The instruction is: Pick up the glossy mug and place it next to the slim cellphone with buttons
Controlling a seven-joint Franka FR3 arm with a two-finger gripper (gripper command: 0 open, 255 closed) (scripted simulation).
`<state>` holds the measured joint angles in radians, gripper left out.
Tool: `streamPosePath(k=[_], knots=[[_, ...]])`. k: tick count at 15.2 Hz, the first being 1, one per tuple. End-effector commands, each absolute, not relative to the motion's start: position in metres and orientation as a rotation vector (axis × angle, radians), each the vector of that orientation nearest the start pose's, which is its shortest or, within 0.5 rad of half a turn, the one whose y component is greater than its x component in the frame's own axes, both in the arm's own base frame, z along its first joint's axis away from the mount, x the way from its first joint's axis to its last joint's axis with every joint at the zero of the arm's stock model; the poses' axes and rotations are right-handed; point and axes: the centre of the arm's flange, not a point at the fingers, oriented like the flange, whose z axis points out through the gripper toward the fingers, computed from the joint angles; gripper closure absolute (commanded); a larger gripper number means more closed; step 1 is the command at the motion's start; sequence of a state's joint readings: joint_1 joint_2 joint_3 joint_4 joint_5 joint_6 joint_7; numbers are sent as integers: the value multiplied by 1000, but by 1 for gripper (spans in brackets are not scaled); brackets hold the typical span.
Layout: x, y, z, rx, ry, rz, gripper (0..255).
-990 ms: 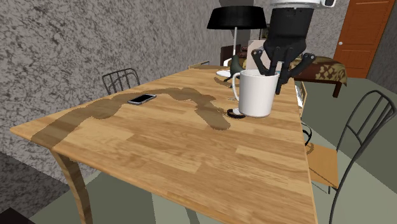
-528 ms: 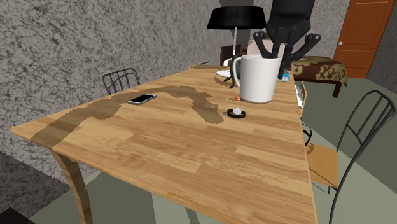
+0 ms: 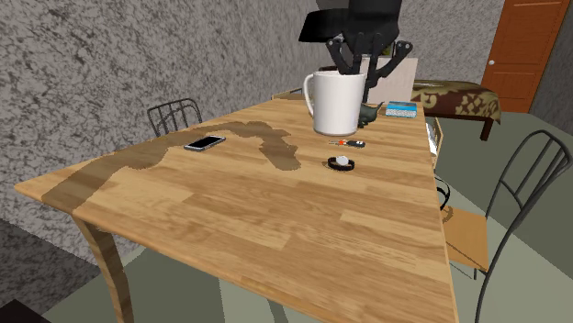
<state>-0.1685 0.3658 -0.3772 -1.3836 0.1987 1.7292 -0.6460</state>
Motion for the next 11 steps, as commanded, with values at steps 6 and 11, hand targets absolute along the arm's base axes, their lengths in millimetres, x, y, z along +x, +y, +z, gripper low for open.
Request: streamPosePath(k=[6, 11], knots=[[608, -203, 521, -3088, -141, -63, 255], [617, -138, 521, -3088, -141, -63, 255]])
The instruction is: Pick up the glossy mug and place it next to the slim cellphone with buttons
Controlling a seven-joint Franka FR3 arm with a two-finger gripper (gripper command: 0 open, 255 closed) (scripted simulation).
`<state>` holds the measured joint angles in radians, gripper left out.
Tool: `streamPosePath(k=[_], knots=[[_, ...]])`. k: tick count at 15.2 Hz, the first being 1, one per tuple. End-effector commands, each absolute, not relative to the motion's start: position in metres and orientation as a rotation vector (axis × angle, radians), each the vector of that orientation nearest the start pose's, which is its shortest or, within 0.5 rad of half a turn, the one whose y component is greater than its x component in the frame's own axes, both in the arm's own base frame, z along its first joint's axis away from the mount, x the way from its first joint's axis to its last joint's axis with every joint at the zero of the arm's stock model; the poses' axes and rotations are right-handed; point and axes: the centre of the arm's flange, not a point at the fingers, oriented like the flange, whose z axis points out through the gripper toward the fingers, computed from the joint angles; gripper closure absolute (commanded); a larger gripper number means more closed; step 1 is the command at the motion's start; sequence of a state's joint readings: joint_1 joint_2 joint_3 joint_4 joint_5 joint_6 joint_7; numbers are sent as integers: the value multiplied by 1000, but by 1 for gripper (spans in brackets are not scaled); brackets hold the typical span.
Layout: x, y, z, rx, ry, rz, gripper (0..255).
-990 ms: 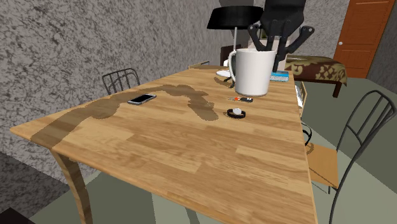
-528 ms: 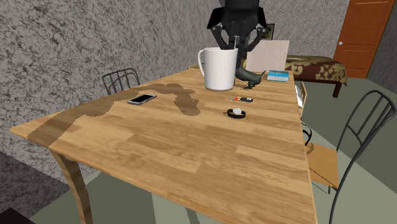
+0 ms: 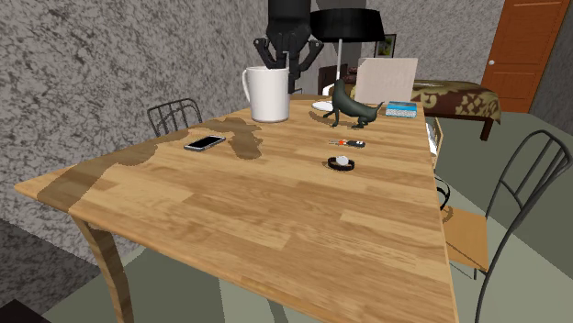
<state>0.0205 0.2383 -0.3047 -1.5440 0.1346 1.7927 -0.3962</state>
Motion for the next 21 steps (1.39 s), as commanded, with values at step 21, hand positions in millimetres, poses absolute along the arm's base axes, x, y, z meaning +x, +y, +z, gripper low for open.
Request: streamPosePath(k=[21], knots=[[658, 136, 522, -3088, -141, -63, 255]])
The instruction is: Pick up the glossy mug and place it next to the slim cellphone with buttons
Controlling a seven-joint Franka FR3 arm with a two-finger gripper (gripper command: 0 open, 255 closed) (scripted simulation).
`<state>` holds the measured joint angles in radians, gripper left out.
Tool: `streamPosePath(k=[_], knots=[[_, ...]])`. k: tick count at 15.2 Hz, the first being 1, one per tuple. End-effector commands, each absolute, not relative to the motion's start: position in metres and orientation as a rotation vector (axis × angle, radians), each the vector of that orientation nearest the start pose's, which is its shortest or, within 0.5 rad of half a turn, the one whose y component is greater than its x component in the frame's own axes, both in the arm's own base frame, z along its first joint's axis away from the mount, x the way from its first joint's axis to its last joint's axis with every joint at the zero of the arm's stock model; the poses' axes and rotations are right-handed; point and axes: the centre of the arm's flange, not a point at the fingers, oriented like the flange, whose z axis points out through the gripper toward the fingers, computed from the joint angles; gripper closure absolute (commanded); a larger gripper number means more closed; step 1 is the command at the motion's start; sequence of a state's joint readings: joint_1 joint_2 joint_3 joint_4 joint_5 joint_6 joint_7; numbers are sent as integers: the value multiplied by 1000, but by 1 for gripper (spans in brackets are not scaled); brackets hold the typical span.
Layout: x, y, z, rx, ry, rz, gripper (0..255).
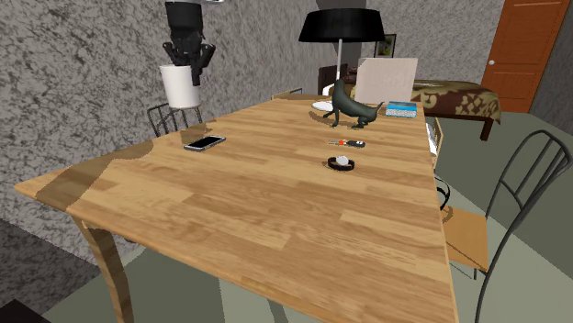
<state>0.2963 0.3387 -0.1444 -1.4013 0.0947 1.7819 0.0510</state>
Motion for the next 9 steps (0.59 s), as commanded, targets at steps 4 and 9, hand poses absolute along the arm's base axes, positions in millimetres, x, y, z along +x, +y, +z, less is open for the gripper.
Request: streamPosePath(k=[4, 9], knots=[[665, 189, 522, -3088, -141, -63, 255], [675, 254, 523, -3088, -141, -63, 255]])
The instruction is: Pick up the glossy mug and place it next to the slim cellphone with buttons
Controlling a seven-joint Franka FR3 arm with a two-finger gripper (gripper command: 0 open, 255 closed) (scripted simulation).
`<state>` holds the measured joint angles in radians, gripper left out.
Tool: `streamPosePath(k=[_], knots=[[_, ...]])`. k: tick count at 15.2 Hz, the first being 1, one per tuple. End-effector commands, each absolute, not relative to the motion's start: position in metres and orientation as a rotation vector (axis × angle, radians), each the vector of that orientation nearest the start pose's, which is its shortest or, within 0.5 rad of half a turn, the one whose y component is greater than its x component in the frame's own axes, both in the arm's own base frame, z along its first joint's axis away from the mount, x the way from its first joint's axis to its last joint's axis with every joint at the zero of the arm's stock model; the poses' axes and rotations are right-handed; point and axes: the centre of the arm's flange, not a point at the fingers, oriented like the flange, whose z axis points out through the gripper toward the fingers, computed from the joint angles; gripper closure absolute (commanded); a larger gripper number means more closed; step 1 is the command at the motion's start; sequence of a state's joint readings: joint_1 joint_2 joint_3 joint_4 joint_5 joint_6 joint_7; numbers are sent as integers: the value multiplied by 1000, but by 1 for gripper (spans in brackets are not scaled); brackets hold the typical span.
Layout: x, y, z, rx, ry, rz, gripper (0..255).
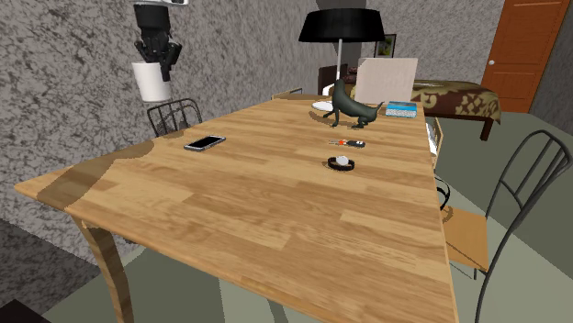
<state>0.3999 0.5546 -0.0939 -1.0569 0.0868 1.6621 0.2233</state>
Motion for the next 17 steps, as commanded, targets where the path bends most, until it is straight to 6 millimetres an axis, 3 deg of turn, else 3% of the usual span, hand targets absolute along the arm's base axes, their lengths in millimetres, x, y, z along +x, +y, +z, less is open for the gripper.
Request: streamPosePath(k=[1, 2, 17], knots=[[677, 267, 523, -3088, -141, -63, 255], [679, 279, 523, -3088, -141, -63, 255], [679, 279, 443, -3088, -141, -63, 255]])
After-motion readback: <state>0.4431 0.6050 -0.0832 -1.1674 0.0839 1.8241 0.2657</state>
